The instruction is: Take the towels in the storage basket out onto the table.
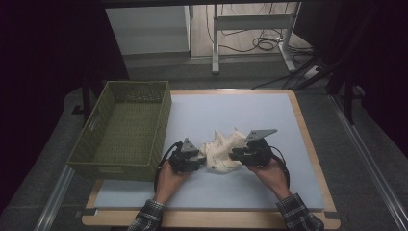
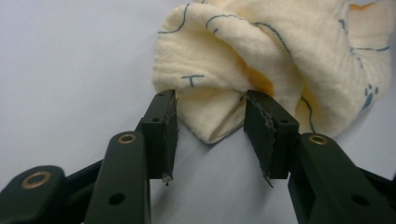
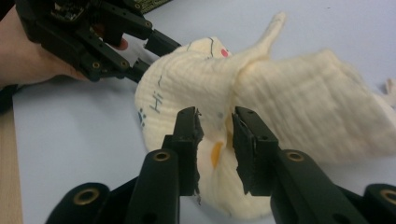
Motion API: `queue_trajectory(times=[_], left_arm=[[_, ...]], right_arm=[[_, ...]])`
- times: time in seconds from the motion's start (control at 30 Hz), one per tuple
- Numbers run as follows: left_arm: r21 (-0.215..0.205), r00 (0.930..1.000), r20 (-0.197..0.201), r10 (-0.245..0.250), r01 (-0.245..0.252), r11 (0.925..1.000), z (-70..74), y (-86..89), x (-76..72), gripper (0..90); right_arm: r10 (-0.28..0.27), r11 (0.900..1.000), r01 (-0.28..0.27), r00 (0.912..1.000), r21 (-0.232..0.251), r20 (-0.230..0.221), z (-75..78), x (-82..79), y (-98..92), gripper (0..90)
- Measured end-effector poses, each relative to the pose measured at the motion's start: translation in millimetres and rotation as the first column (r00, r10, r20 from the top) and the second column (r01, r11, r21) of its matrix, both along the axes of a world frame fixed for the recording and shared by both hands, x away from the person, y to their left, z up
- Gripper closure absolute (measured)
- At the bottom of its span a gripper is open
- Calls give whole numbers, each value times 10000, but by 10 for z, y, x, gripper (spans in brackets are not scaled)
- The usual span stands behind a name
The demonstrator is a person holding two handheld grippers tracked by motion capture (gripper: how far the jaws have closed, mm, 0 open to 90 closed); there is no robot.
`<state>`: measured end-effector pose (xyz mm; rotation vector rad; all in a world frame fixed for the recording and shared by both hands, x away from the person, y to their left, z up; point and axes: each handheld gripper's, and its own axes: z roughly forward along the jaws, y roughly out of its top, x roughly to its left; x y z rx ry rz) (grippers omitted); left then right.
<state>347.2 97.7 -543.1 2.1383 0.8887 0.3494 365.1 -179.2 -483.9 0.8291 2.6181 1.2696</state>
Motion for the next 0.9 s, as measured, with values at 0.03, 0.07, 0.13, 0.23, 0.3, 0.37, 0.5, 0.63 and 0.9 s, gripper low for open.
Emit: queue_trajectory(times=[0.03, 0.07, 0.13, 0.23, 0.3, 0.37, 0.5, 0.63, 0.9], left_arm=[[22, 10000, 5, 8, -8, 10000, -3, -8, 2, 553], [22, 10000, 5, 8, -8, 10000, -3, -8, 2, 561], [22, 10000, -10, -14, 14, 10000, -2, -8, 7, 579], [-109, 9999, -109, 49, -50, 9999, -2, 7, 20, 650], [-257, 9998, -195, 11, -16, 9997, -1, 24, 21, 750], [-262, 9998, -174, 37, -42, 9996, 0, 30, 14, 819], [-490, 9999, -41, 151, -153, 9987, 58, 74, -29, 846], [-617, 9996, 45, 281, -278, 9977, 116, 108, -67, 852], [-716, 9990, 195, 393, -378, 9967, 230, 160, -223, 853]], right_arm=[[14, 10000, -14, 10000, -44, 7, -1, 17, 31, 687], [-27, 9999, 27, 10000, -160, 58, -5, 32, 62, 673], [-66, 9997, 66, 10000, -226, 35, -9, 46, 91, 668], [-234, 9987, 233, 9997, -457, -14, -36, 103, 197, 703], [-251, 9981, 244, 9996, -570, -115, -58, 119, 236, 813], [-237, 9982, 233, 9997, -546, -73, -64, 114, 242, 861], [-160, 9995, 167, 9995, -273, 255, 44, 21, 162, 886], [-163, 9996, 174, 9987, -217, 478, 169, -59, 36, 886], [-704, 9970, 721, 9956, -267, 621, 308, -319, -469, 886]])
